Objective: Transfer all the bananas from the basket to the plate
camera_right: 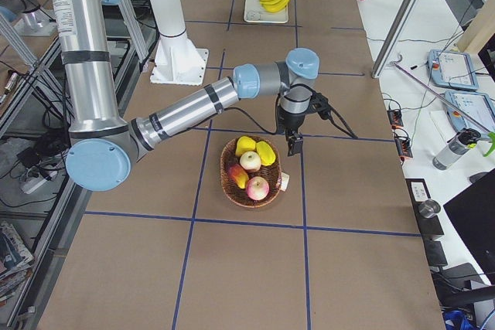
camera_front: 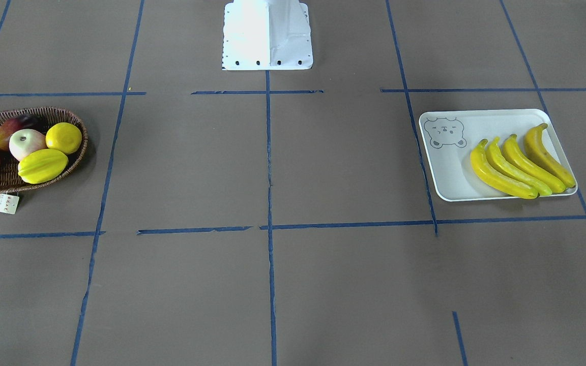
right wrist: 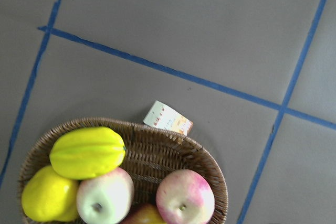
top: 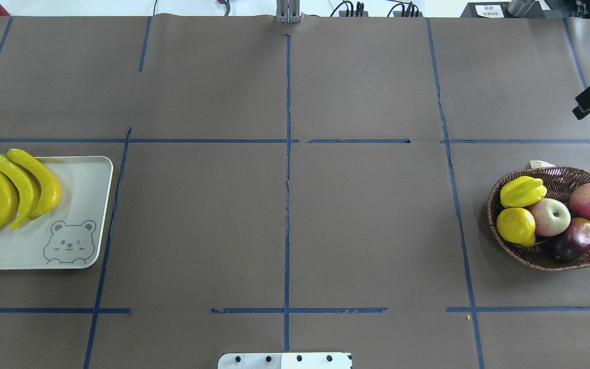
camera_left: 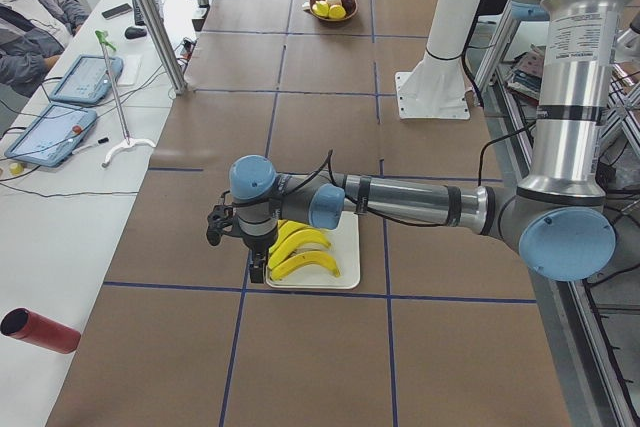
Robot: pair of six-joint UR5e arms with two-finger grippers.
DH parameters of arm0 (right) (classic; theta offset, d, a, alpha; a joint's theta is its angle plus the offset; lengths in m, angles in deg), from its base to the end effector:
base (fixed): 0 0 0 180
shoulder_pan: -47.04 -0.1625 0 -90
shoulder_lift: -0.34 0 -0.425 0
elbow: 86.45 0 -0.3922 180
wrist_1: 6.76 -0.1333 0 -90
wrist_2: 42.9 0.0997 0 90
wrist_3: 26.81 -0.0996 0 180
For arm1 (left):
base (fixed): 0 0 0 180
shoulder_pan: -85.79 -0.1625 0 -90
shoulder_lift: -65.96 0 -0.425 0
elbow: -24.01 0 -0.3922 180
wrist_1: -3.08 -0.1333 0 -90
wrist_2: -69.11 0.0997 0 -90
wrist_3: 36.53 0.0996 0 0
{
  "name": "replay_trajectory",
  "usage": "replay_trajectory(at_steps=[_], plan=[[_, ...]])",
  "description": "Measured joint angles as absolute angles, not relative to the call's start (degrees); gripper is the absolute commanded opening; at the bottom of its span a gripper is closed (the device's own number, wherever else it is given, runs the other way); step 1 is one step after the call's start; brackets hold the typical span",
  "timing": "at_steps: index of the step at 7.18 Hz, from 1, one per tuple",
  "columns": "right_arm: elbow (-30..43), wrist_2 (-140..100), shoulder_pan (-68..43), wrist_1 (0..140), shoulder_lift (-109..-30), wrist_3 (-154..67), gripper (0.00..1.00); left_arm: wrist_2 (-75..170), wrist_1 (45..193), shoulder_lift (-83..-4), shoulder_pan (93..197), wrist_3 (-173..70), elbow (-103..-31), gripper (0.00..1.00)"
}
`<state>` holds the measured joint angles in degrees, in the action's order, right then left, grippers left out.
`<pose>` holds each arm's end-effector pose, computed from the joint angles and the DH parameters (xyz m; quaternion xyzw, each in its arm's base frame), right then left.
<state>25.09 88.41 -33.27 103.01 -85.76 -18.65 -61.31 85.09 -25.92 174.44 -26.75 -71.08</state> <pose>-0.0158 -0.4941 0.4826 0.0416 -0.3529 -0.1622 0.9206 -0.0569 -0.5031 0.6173 0.0171 0.3451 0.0879 0.9343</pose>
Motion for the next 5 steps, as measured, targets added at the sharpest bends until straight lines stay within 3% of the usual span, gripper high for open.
replay_trajectory(at_steps=[3, 5], plan=[[22.7, 90.4, -38.7, 97.8, -95.1, -13.3, 0.99, -63.2, 80.1, -25.1, 175.4, -24.3, -74.2, 1.00], [22.7, 90.5, -39.1, 95.8, -96.2, -20.7, 1.00, -63.1, 80.7, -24.6, 175.5, -24.2, -74.0, 1.00]])
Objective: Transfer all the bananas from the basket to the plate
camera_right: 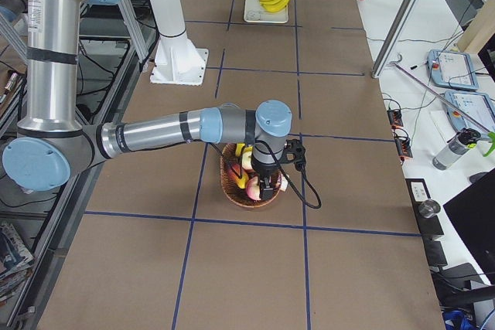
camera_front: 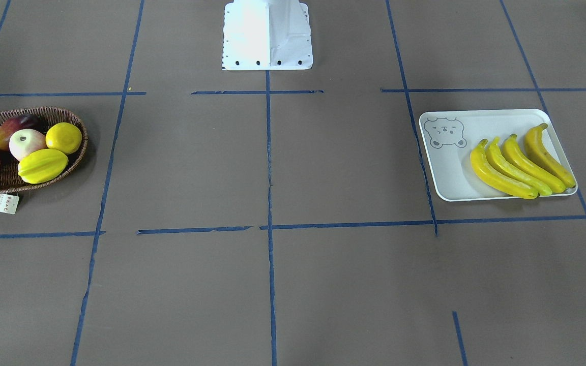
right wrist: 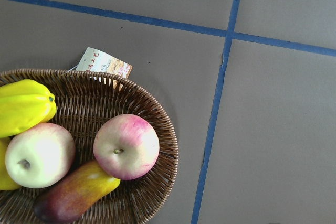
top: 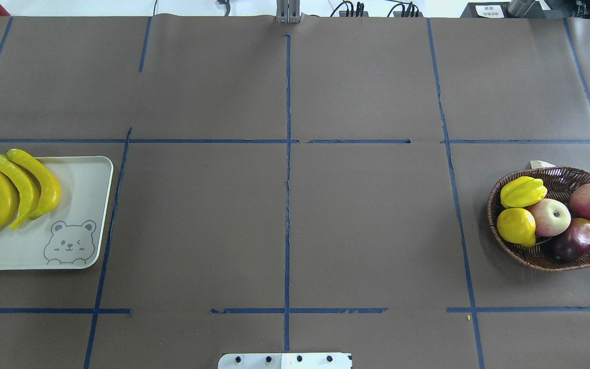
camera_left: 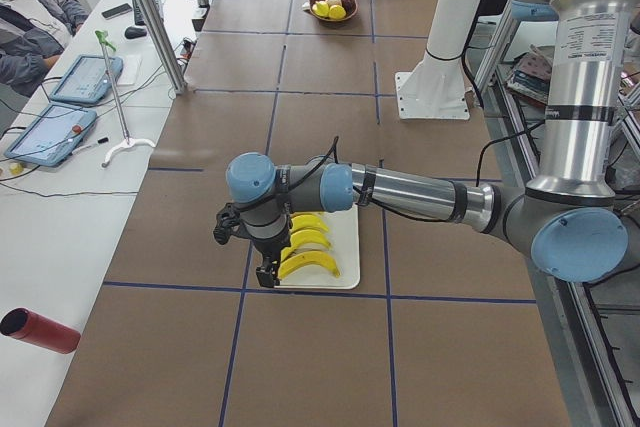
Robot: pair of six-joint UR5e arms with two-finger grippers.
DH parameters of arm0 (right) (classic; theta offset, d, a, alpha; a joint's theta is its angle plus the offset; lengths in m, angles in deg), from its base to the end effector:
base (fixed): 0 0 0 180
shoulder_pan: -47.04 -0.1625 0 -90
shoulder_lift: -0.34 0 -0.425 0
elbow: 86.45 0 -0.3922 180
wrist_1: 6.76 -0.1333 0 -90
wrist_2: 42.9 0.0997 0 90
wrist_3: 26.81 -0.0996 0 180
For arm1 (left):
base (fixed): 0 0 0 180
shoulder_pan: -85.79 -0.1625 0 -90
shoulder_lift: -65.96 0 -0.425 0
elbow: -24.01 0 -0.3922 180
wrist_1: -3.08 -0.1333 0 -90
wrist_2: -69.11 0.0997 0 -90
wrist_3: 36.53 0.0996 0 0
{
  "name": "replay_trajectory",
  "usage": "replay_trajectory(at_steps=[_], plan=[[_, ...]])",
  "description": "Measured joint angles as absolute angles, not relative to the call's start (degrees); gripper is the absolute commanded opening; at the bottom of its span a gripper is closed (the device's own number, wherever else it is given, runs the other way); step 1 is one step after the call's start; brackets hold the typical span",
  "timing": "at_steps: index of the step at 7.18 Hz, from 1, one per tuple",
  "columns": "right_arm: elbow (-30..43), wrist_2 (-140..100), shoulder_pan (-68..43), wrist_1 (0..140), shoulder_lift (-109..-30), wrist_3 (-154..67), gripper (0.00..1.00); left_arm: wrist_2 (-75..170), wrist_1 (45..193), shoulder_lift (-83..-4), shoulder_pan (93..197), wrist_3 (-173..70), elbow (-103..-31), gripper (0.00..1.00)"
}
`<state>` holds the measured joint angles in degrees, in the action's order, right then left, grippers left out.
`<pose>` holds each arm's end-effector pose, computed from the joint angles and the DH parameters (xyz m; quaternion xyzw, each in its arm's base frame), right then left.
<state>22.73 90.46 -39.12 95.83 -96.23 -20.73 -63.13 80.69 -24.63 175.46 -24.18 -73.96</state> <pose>0.0357 -0.4372 0.5715 0.0074 -0.3693 -0.0804 0.9258 -0.0635 -0.4871 0.6093 0.0067 0.3614 0.0910 0.9279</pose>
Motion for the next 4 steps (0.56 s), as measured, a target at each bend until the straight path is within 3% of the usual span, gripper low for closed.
replay_trajectory(at_steps=[4], plan=[[22.8, 90.6, -39.2, 95.3, -96.9, -22.5, 1.00, -63.3, 86.3, -18.8, 175.6, -24.9, -73.8, 1.00]])
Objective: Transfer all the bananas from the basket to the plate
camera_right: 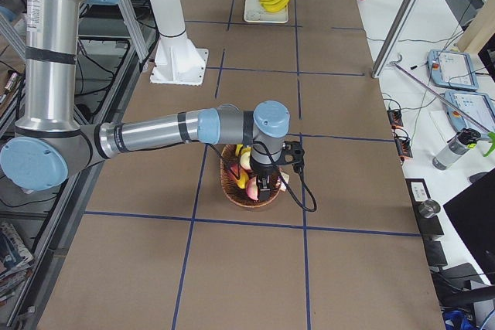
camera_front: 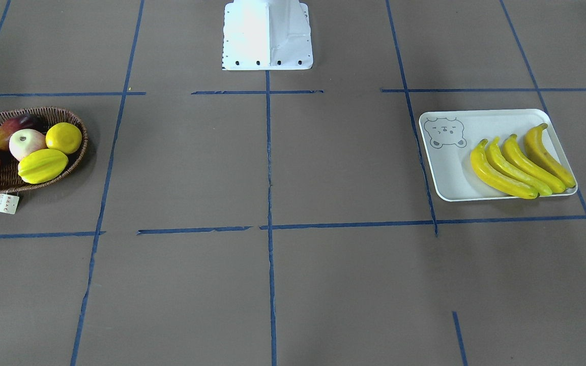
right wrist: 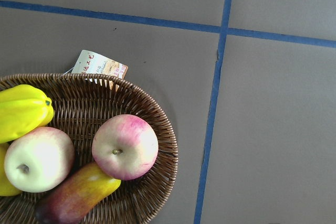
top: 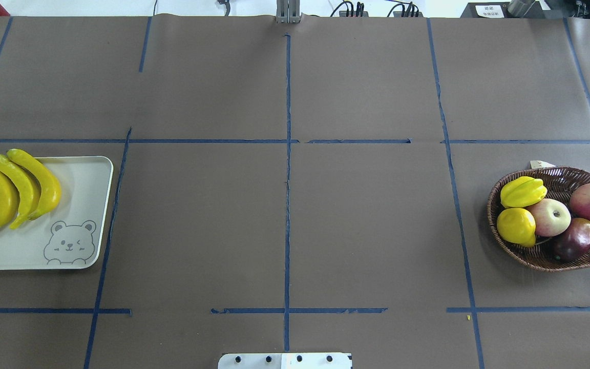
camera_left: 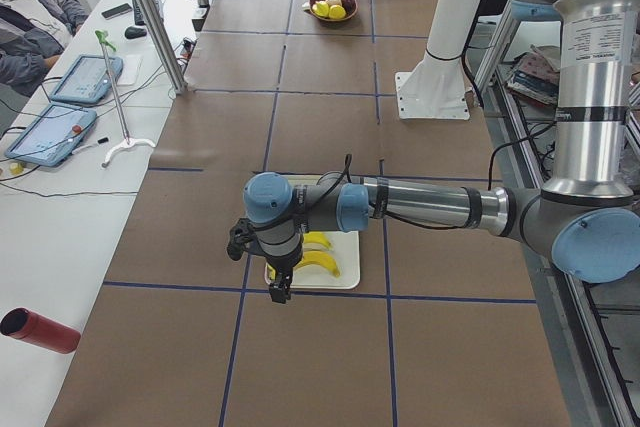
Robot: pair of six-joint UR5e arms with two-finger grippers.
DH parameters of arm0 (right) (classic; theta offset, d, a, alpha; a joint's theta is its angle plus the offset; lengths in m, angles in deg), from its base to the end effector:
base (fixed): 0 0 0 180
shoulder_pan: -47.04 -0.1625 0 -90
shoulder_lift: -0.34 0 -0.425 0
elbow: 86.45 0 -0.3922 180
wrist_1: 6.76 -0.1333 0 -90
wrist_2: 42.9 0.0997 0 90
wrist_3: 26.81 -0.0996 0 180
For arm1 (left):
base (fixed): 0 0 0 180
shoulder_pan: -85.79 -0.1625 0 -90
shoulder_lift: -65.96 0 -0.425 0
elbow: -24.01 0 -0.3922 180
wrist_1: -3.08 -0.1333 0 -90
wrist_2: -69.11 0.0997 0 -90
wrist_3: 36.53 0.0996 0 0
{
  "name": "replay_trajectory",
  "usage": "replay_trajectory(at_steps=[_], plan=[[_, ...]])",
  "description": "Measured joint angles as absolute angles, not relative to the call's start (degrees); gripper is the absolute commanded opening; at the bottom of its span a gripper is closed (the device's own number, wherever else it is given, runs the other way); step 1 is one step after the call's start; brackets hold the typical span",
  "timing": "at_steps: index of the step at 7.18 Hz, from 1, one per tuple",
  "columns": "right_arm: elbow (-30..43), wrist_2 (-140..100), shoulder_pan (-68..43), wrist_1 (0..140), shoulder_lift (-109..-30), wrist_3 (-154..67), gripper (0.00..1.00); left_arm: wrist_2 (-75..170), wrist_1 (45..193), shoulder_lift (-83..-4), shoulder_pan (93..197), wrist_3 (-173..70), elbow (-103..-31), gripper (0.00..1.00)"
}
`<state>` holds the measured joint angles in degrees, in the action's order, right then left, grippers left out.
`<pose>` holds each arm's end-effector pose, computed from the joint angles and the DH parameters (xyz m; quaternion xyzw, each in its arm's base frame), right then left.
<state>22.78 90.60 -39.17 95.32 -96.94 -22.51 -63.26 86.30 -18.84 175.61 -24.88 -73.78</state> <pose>0.0362 -0.4327 0.5753 0.0006 -0.3706 -0.0651 0.9265 -0.0648 -0.4475 0.6487 0.0022 0.3627 0.0829 0.9282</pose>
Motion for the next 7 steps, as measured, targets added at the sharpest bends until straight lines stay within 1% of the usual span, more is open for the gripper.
replay_trajectory(at_steps=[2, 7], plan=[[22.8, 90.6, -39.2, 95.3, -97.2, -22.5, 1.00, -63.0, 86.3, -17.5, 175.9, -24.9, -74.3, 1.00], [22.8, 90.7, -39.2, 95.3, -98.2, -22.6, 1.00, -62.7, 86.7, -17.3, 176.0, -24.8, -74.5, 1.00]])
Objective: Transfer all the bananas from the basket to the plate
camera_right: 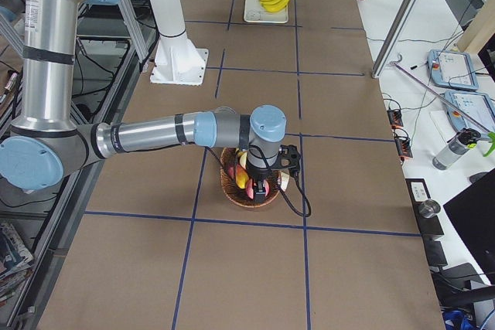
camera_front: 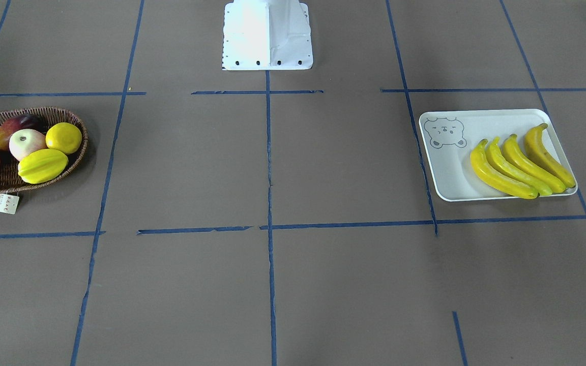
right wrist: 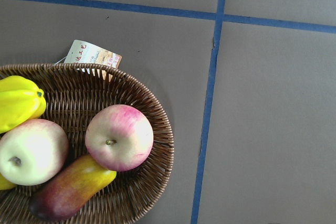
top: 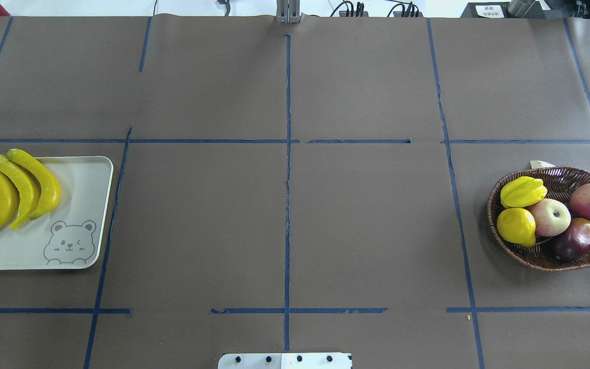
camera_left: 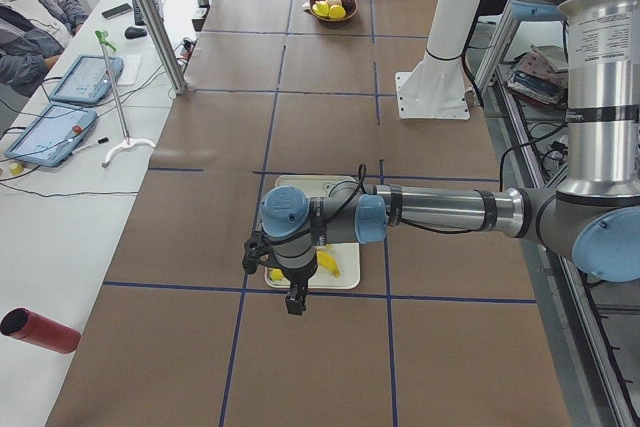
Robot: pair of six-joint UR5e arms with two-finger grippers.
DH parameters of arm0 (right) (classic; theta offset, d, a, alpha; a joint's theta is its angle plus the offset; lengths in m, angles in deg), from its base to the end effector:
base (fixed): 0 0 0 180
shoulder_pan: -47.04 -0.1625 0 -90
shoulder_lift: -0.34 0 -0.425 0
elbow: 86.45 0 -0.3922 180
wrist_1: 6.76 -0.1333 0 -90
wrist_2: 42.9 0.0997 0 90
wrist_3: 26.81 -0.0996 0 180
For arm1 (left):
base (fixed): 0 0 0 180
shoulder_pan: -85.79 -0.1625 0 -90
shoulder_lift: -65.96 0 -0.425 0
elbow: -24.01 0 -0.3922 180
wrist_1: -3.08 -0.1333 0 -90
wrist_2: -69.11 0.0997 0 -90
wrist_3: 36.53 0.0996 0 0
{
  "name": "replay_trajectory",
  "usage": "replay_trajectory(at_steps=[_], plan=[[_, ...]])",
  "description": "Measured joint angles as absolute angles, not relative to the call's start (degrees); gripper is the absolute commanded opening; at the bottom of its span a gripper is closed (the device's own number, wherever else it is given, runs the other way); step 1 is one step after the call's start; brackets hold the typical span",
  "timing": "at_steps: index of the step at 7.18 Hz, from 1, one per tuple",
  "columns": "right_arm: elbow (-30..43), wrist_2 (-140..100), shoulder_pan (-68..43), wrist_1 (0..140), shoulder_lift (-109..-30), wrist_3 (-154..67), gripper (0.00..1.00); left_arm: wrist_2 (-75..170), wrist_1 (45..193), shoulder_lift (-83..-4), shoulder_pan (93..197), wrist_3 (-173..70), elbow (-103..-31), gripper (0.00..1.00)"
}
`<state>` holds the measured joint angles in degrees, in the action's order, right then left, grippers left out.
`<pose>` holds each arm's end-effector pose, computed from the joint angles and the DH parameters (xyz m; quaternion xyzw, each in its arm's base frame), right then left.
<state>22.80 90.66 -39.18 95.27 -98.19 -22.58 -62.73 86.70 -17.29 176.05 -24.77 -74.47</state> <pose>0.0368 -0.4237 0.5843 -0.0092 -0.3711 -0.0606 0.9266 -0.0688 -0.4351 0.6548 -0.0003 0.3588 0.0791 0.9301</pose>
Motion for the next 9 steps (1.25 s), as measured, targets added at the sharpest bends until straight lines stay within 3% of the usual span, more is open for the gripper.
replay_trajectory(at_steps=[2, 5, 9], plan=[[22.7, 90.7, -39.2, 94.9, -98.9, -22.6, 1.00, -62.7, 86.8, -17.3, 176.1, -24.8, -74.6, 1.00], [21.7, 90.1, -39.2, 82.6, -105.1, -23.6, 1.00, -62.7, 86.8, -17.4, 176.1, -24.8, -74.5, 1.00], [21.5, 90.2, -39.2, 79.9, -105.8, -24.1, 1.00, -62.7, 86.9, -16.7, 176.1, -24.8, -74.5, 1.00]])
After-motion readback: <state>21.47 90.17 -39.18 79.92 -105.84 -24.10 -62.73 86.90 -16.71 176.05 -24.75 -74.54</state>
